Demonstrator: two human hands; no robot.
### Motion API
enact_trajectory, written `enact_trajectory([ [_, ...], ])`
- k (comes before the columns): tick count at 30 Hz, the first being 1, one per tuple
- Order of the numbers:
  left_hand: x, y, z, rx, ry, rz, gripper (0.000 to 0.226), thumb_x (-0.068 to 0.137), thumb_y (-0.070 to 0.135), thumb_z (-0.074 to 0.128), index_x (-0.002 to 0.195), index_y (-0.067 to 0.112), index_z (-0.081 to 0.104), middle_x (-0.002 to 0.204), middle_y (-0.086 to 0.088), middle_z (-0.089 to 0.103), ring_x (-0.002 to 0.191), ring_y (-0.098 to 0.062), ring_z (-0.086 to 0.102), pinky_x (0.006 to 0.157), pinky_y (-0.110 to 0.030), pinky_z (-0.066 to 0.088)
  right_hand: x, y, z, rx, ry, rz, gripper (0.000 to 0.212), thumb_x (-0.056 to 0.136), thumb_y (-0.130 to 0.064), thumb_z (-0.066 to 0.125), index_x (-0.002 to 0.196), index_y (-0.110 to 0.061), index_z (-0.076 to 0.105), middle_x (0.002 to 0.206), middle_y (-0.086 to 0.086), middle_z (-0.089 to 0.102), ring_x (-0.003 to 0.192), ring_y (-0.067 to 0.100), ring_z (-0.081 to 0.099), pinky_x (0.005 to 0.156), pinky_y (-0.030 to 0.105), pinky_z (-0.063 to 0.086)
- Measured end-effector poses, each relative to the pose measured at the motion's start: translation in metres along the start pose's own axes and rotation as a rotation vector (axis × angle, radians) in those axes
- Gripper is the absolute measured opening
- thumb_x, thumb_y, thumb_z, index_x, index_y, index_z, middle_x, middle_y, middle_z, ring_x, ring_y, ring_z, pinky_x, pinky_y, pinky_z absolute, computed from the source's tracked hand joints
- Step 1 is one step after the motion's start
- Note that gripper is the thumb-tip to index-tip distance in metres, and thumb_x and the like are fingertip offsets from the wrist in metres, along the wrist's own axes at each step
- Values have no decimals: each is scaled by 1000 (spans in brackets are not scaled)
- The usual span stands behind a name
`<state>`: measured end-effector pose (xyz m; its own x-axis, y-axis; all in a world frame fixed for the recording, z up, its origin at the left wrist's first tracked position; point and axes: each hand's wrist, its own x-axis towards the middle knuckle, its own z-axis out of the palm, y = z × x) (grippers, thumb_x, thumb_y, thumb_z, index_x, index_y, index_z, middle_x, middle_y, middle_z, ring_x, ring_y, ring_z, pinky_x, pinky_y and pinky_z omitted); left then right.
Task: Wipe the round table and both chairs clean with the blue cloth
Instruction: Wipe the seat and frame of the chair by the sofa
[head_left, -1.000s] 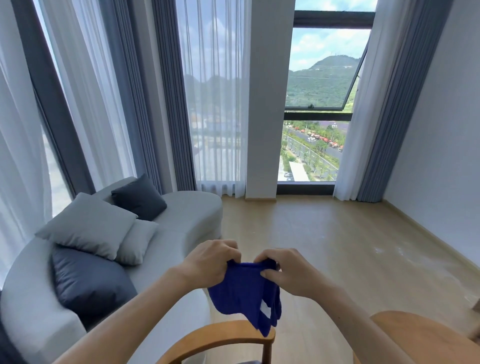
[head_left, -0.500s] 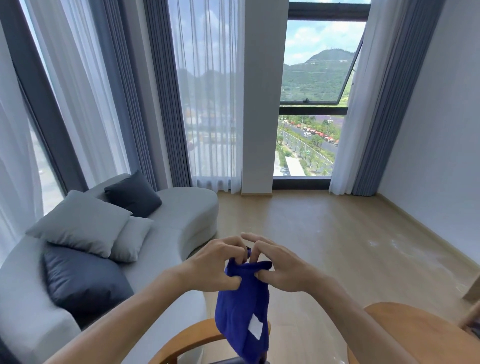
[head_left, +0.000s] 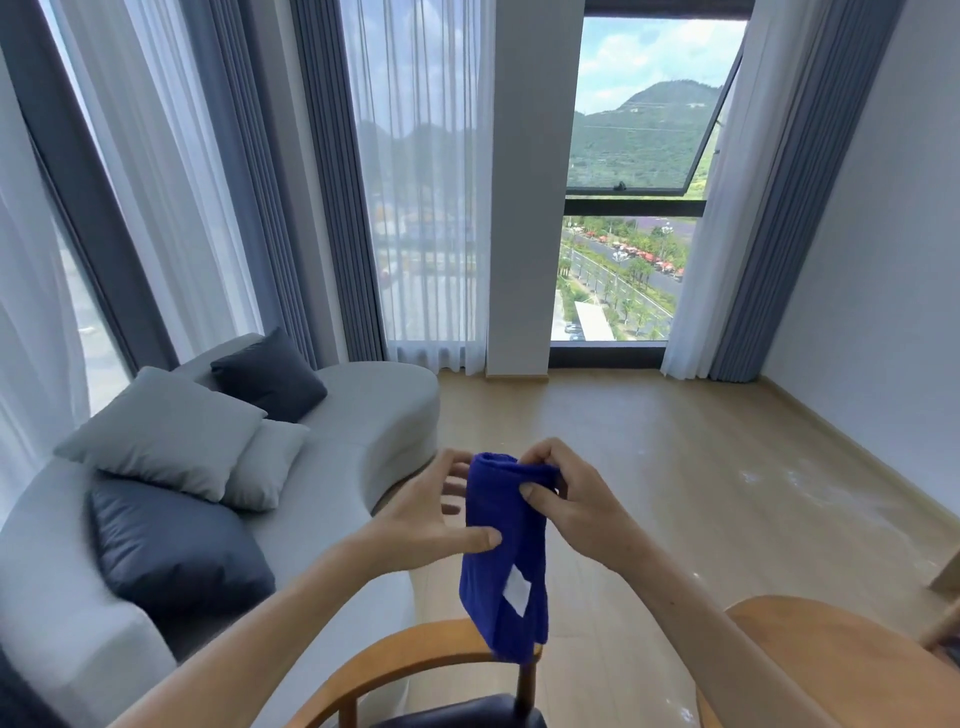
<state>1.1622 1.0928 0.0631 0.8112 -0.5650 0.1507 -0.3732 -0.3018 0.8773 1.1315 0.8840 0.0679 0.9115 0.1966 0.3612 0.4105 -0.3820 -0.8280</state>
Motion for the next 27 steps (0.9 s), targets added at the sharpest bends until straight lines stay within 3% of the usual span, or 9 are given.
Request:
enact_trajectory([
  [5,2,-12,16,-126,42,-54,60,71,32,78,122,29,48,113,3,65,100,-16,66,82,-37,59,6,-3,8,251,163,93,19,92,-13,61,105,-23,53,97,-5,67,89,12,64,71,26,56],
  [7,6,-10,19,-134,91,-46,50,72,26,74,118,26,52,105,2,68,95,-18,68,79,-38,59,4,2,10,354,181,183,35,87,-27,67,118,-25,51,106,-3,68,97,14,66,75,28,57],
  [9,10,-11,21,-160,148,-73,42,73,22,72,112,24,56,98,2,70,90,-19,68,76,-36,60,-2,12,12,431,49,258,59,79,-39,75,129,-26,45,117,-1,66,104,17,65,83,34,57],
  [12,16,-20,23,-252,238,-129,33,77,13,74,106,21,59,91,3,71,84,-17,69,68,-27,57,-13,28,28,388,-133,347,70,69,-34,83,127,-29,45,120,-3,63,107,18,64,86,40,57],
  [15,26,-31,27,-346,274,-215,34,77,12,76,107,20,61,94,2,73,90,-20,69,72,-31,57,-14,43,46,254,-18,381,62,70,-24,82,120,-31,45,115,-8,61,102,15,63,82,38,58],
  [19,15,-87,33,-346,-59,-406,51,81,52,66,125,29,52,124,7,61,113,-13,58,92,-36,50,-41,84,72,132,38,475,51,70,-26,73,111,-37,45,100,-20,62,89,4,63,69,22,54],
  [21,-5,-134,37,-260,-62,-539,55,86,62,51,129,28,49,136,6,51,118,-10,49,96,-35,42,-68,116,92,3,19,551,45,69,-28,68,105,-43,45,93,-24,62,81,0,62,66,22,52],
  [24,-34,-216,40,199,124,-701,44,100,44,40,135,17,48,140,-6,49,120,-18,46,98,-34,35,-108,170,130,-102,-60,667,45,74,-22,64,112,-39,46,97,-16,62,82,7,62,75,37,56],
  [27,-52,-285,50,533,156,-724,45,101,37,36,137,11,45,140,-11,47,127,-27,41,107,-41,32,-143,221,179,-143,-132,758,47,76,-24,62,119,-36,45,102,-11,60,86,9,61,77,38,55],
])
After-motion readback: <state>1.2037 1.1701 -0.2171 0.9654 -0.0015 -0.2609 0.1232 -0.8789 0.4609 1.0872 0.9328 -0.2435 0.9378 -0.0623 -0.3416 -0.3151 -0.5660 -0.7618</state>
